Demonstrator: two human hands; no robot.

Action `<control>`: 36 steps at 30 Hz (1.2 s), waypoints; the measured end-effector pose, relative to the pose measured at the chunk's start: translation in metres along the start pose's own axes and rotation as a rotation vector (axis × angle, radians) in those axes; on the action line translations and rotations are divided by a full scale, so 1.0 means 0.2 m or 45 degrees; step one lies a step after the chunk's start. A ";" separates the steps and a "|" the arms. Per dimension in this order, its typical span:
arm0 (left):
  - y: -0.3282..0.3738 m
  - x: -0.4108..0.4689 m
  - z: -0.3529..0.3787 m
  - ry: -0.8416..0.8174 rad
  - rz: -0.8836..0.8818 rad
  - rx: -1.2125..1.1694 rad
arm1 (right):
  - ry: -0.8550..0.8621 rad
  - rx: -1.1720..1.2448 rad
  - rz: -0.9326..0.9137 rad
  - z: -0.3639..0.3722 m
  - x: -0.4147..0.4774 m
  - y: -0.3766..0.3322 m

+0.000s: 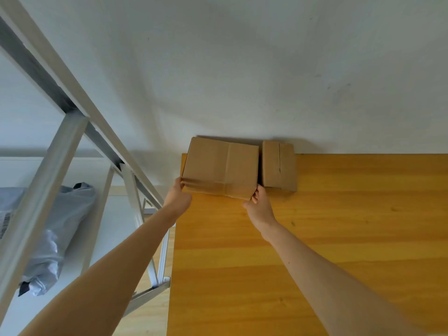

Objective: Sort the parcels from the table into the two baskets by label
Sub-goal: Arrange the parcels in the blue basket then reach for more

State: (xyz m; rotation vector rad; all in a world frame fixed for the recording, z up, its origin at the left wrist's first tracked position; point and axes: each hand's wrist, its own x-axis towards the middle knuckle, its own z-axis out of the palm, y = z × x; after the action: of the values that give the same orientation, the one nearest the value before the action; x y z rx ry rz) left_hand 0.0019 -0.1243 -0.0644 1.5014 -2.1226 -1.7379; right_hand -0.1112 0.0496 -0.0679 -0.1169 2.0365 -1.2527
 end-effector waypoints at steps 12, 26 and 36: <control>0.10 -0.25 -0.15 0.111 0.144 -0.269 | -0.088 -0.066 -0.137 -0.06 -0.23 -0.18; 0.48 -0.53 -0.27 0.287 0.286 -0.343 | -0.108 0.173 -0.438 -0.27 -0.37 -0.51; 0.54 -0.71 -0.20 0.265 0.510 -0.257 | -0.048 0.135 -0.587 -0.45 -0.43 -0.64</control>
State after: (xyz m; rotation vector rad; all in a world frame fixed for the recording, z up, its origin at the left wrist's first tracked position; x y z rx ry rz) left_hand 0.0311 -0.0698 0.1073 1.0632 -1.9127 -1.5253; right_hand -0.1413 0.0868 0.1050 -0.5816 1.9683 -1.6179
